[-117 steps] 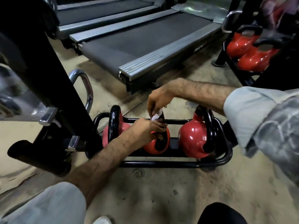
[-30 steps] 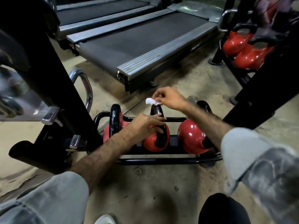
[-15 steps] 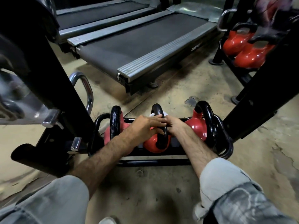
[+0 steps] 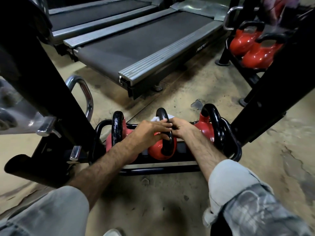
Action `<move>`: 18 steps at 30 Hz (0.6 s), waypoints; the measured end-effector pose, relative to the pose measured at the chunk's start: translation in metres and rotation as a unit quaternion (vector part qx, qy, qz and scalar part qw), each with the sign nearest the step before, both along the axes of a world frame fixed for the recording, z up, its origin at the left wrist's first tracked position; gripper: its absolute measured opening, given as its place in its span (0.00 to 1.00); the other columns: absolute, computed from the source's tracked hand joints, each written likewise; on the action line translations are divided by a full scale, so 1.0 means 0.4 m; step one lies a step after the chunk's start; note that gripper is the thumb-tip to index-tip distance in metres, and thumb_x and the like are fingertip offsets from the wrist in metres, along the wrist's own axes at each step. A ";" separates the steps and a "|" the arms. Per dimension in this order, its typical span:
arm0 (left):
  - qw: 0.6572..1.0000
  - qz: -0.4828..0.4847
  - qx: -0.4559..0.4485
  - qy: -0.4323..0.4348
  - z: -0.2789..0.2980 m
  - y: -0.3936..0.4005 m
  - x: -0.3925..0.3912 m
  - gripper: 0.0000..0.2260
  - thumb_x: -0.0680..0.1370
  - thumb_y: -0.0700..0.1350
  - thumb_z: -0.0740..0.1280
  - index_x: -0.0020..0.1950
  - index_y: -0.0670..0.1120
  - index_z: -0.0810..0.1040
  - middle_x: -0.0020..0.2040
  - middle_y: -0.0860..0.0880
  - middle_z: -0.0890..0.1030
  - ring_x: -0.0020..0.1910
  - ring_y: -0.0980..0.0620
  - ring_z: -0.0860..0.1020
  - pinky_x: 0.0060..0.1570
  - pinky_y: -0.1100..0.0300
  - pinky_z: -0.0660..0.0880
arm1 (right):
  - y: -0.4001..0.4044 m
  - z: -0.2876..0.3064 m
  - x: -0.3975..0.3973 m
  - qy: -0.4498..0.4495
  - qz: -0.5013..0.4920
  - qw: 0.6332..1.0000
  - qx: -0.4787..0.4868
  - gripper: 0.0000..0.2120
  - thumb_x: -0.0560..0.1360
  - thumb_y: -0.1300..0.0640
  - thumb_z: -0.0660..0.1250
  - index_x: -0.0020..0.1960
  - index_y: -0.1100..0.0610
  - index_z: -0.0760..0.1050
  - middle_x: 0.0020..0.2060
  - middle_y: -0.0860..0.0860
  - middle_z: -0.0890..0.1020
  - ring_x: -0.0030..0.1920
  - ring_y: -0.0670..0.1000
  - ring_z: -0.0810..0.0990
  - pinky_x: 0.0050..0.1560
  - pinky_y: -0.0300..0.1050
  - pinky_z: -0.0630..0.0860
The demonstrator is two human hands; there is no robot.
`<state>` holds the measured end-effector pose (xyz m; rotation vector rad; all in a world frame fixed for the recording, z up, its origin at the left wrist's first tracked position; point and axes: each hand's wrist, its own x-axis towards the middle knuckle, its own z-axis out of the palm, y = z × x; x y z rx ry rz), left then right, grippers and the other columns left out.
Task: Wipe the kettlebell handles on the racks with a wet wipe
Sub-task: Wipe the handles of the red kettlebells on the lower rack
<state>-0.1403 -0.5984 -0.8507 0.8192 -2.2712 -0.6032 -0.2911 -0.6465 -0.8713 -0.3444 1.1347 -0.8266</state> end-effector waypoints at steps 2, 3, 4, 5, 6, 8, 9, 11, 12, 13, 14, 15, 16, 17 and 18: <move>1.000 0.004 0.000 0.001 0.005 0.004 -0.003 0.12 0.67 0.38 0.76 0.50 0.39 0.84 0.53 0.44 0.83 0.58 0.52 0.79 0.63 0.59 0.72 | 0.010 0.019 0.003 -0.020 0.017 1.000 -0.006 0.16 0.78 0.65 0.55 0.39 0.67 0.78 0.30 0.57 0.82 0.29 0.50 0.83 0.32 0.39 0.80; 1.000 0.005 0.009 0.008 0.012 0.009 -0.008 0.12 0.67 0.37 0.75 0.49 0.38 0.84 0.53 0.42 0.83 0.57 0.50 0.79 0.62 0.60 0.72 | 0.017 0.026 0.001 -0.019 0.023 0.999 -0.013 0.15 0.79 0.65 0.55 0.40 0.66 0.78 0.30 0.56 0.83 0.29 0.50 0.83 0.31 0.39 0.80; 1.000 0.007 0.019 0.013 0.014 0.012 -0.011 0.11 0.66 0.36 0.75 0.48 0.36 0.84 0.52 0.40 0.83 0.57 0.48 0.79 0.61 0.59 0.72 | 0.024 0.031 0.002 -0.011 0.026 0.999 -0.024 0.15 0.78 0.65 0.56 0.39 0.64 0.78 0.30 0.55 0.83 0.29 0.49 0.82 0.31 0.38 0.80; 1.000 0.009 0.022 0.008 0.018 0.016 -0.013 0.11 0.66 0.36 0.75 0.48 0.36 0.84 0.52 0.40 0.83 0.57 0.47 0.79 0.61 0.57 0.72 | 0.034 0.036 -0.005 0.001 0.046 0.998 -0.043 0.14 0.78 0.65 0.56 0.39 0.63 0.78 0.30 0.54 0.82 0.29 0.48 0.82 0.31 0.37 0.79; 1.000 0.012 0.020 -0.006 0.021 0.016 -0.011 0.11 0.67 0.36 0.75 0.49 0.37 0.84 0.53 0.41 0.82 0.58 0.47 0.79 0.62 0.55 0.72 | 0.045 0.041 -0.011 0.035 0.059 0.996 -0.060 0.13 0.77 0.66 0.57 0.38 0.61 0.77 0.30 0.53 0.82 0.29 0.47 0.81 0.30 0.37 0.78; 0.999 0.015 0.017 -0.029 0.027 0.017 -0.003 0.12 0.68 0.38 0.75 0.51 0.40 0.84 0.55 0.44 0.82 0.60 0.48 0.78 0.63 0.54 0.72 | 0.061 0.032 -0.025 0.121 0.061 0.986 -0.096 0.10 0.75 0.66 0.61 0.38 0.58 0.78 0.33 0.53 0.81 0.32 0.49 0.80 0.32 0.37 0.76; 0.999 0.013 0.020 -0.033 0.031 0.019 0.000 0.12 0.68 0.38 0.75 0.52 0.41 0.83 0.56 0.46 0.82 0.61 0.50 0.78 0.64 0.55 0.72 | 0.067 0.028 -0.037 0.167 0.050 0.977 -0.121 0.09 0.73 0.66 0.65 0.38 0.57 0.80 0.35 0.54 0.81 0.36 0.52 0.80 0.35 0.40 0.77; 0.999 0.012 0.028 -0.027 0.050 0.027 -0.004 0.12 0.68 0.38 0.76 0.51 0.42 0.84 0.55 0.47 0.83 0.59 0.51 0.79 0.62 0.59 0.73 | 0.081 0.028 -0.074 0.273 0.022 0.945 -0.179 0.03 0.66 0.61 0.73 0.38 0.53 0.82 0.37 0.52 0.83 0.43 0.55 0.81 0.44 0.48 0.80; 0.999 0.021 0.033 -0.017 0.062 0.029 -0.010 0.11 0.68 0.38 0.75 0.50 0.42 0.84 0.53 0.47 0.84 0.56 0.51 0.81 0.59 0.60 0.75 | 0.093 0.042 -0.098 0.331 0.011 0.921 -0.206 0.06 0.64 0.58 0.74 0.40 0.50 0.83 0.38 0.49 0.84 0.44 0.53 0.82 0.47 0.51 0.81; 0.999 0.039 0.033 -0.007 0.076 0.030 -0.014 0.10 0.69 0.39 0.75 0.49 0.42 0.84 0.50 0.47 0.84 0.51 0.52 0.82 0.55 0.61 0.76 | 0.126 0.080 -0.118 0.391 0.002 0.890 -0.236 0.11 0.64 0.58 0.73 0.45 0.49 0.82 0.39 0.45 0.84 0.44 0.48 0.83 0.48 0.47 0.81; 0.998 0.064 0.023 0.002 0.089 0.030 -0.023 0.09 0.70 0.39 0.75 0.49 0.42 0.84 0.47 0.47 0.85 0.47 0.52 0.82 0.51 0.61 0.77 | 0.164 0.122 -0.141 0.446 -0.013 0.856 -0.261 0.14 0.66 0.59 0.70 0.49 0.48 0.81 0.40 0.43 0.84 0.44 0.42 0.82 0.47 0.40 0.80; 0.996 0.088 0.004 0.010 0.104 0.027 -0.042 0.08 0.70 0.40 0.74 0.48 0.42 0.84 0.45 0.47 0.84 0.43 0.52 0.82 0.47 0.61 0.77 | 0.212 0.167 -0.172 0.489 -0.036 0.823 -0.287 0.16 0.68 0.61 0.67 0.52 0.47 0.80 0.39 0.41 0.83 0.42 0.36 0.80 0.45 0.32 0.75; 0.994 0.110 -0.016 0.018 0.119 0.024 -0.061 0.07 0.71 0.40 0.73 0.49 0.42 0.83 0.44 0.48 0.84 0.41 0.52 0.82 0.44 0.62 0.77 | 0.258 0.201 -0.200 0.516 -0.061 0.796 -0.311 0.17 0.70 0.62 0.65 0.54 0.46 0.79 0.38 0.39 0.82 0.40 0.33 0.78 0.42 0.26 0.71; 0.991 0.125 -0.028 0.027 0.132 0.023 -0.086 0.07 0.72 0.41 0.73 0.49 0.43 0.83 0.44 0.49 0.84 0.40 0.53 0.81 0.43 0.64 0.76 | 0.307 0.229 -0.229 0.532 -0.088 0.774 -0.332 0.16 0.71 0.61 0.66 0.55 0.45 0.79 0.37 0.38 0.82 0.40 0.32 0.77 0.42 0.24 0.69; 0.990 0.129 -0.035 0.036 0.146 0.025 -0.110 0.06 0.74 0.41 0.72 0.50 0.43 0.83 0.44 0.50 0.83 0.41 0.55 0.81 0.43 0.66 0.76 | 0.350 0.247 -0.256 0.547 -0.114 0.753 -0.347 0.14 0.73 0.58 0.66 0.55 0.44 0.80 0.37 0.39 0.82 0.41 0.32 0.77 0.43 0.24 0.69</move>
